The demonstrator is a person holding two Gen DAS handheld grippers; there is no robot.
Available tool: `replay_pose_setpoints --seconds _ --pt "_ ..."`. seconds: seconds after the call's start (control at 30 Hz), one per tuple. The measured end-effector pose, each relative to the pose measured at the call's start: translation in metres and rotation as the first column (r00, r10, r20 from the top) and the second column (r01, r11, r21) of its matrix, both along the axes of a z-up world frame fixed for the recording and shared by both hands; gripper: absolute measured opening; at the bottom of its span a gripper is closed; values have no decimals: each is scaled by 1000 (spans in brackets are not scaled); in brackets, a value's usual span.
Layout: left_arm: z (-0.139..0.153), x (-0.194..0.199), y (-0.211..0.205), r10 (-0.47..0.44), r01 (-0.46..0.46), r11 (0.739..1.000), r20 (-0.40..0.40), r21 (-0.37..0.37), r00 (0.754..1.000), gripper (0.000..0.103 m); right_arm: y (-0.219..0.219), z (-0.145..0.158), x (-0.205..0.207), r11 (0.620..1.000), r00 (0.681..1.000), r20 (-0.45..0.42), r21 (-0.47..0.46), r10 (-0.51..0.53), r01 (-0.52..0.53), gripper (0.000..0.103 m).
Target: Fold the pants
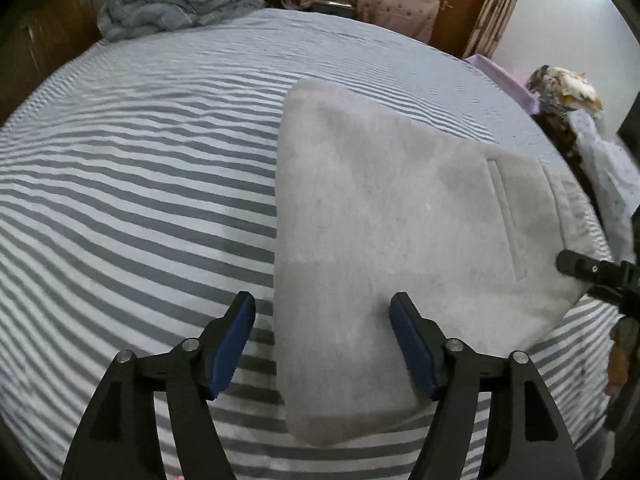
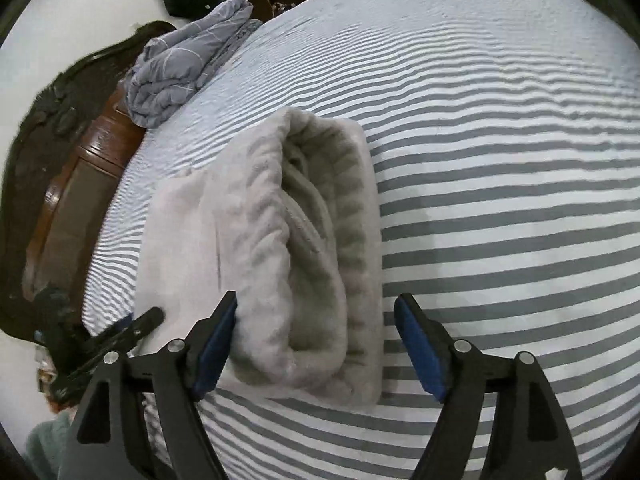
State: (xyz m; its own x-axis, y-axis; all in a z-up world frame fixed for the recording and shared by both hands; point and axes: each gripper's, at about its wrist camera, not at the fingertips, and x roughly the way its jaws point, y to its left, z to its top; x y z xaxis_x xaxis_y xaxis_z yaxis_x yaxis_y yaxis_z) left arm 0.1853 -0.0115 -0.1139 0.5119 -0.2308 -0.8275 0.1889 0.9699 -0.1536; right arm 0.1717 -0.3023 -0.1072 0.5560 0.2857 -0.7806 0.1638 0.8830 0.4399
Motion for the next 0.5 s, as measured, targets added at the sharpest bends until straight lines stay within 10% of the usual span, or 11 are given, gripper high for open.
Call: replay_pose_setpoints --seconds 0.27,0.5 --pt "29 -19 -27 28 -42 981 73 191 997 70 29 39 -1 980 999 45 -201 26 -17 76" --pt "50 -70 -20 81 -95 975 77 199 994 72 71 83 -48 945 991 124 -327 46 -3 86"
